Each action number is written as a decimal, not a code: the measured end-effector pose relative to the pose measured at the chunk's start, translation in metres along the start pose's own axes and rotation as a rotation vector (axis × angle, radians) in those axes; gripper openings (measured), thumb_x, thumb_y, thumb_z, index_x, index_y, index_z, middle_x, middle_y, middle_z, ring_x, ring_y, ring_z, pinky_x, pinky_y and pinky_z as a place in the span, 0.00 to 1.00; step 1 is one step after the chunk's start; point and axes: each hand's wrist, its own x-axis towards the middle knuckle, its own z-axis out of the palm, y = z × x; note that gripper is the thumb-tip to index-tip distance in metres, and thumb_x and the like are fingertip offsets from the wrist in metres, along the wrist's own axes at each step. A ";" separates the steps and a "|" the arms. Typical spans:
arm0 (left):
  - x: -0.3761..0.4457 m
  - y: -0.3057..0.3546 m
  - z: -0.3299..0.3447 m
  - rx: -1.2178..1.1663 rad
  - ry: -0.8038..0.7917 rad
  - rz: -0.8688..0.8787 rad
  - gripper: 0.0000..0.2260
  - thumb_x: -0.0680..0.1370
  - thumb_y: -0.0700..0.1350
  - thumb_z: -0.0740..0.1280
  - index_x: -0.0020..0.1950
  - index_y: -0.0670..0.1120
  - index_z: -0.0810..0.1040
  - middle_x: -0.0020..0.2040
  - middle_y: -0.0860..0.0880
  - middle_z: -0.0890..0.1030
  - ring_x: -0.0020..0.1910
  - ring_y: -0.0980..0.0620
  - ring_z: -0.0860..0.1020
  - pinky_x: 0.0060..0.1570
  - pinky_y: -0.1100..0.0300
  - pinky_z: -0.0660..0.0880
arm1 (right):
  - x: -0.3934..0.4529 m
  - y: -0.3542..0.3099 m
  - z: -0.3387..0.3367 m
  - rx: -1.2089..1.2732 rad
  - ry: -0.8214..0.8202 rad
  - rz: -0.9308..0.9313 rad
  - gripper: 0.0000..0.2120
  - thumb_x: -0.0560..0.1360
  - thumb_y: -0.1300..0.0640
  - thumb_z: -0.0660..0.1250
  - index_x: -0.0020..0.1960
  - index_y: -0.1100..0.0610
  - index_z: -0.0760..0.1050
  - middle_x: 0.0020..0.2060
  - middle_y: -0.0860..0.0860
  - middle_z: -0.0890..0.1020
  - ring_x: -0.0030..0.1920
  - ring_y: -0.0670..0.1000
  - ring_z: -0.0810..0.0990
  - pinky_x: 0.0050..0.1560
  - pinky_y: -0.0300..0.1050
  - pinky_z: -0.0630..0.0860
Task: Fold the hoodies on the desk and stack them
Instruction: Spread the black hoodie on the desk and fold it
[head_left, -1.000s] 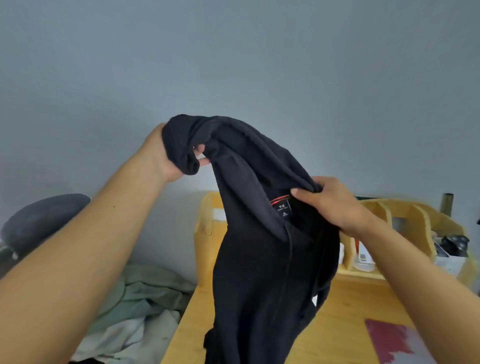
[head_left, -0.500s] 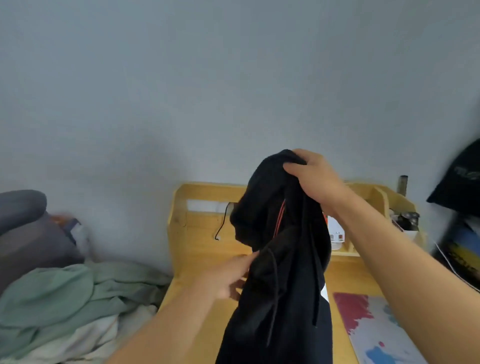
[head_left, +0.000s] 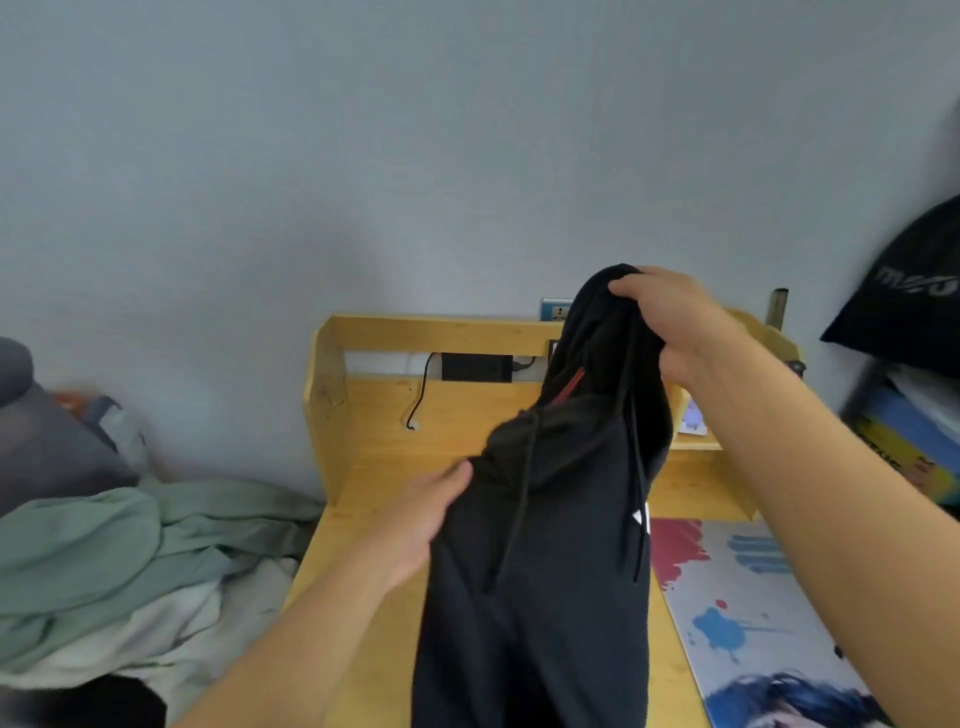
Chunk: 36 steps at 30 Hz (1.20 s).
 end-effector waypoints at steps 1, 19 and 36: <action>-0.001 0.013 -0.009 -0.102 0.090 0.037 0.16 0.84 0.53 0.62 0.61 0.44 0.82 0.58 0.46 0.86 0.57 0.47 0.84 0.65 0.46 0.75 | -0.002 -0.001 -0.008 0.064 -0.068 -0.032 0.11 0.80 0.56 0.66 0.62 0.55 0.77 0.57 0.55 0.83 0.52 0.52 0.85 0.49 0.47 0.82; -0.044 0.183 -0.144 0.823 0.674 0.464 0.16 0.85 0.54 0.60 0.53 0.46 0.82 0.47 0.54 0.82 0.44 0.55 0.80 0.45 0.59 0.72 | 0.012 0.024 -0.020 -0.596 0.039 -0.417 0.10 0.77 0.48 0.69 0.47 0.54 0.81 0.43 0.54 0.84 0.47 0.55 0.82 0.45 0.48 0.76; -0.018 0.151 -0.127 0.831 0.549 0.462 0.18 0.85 0.54 0.62 0.40 0.46 0.79 0.34 0.52 0.76 0.34 0.52 0.73 0.35 0.56 0.66 | 0.010 0.074 -0.086 -0.733 0.277 -0.109 0.17 0.70 0.68 0.57 0.43 0.54 0.82 0.49 0.58 0.83 0.51 0.62 0.78 0.49 0.49 0.75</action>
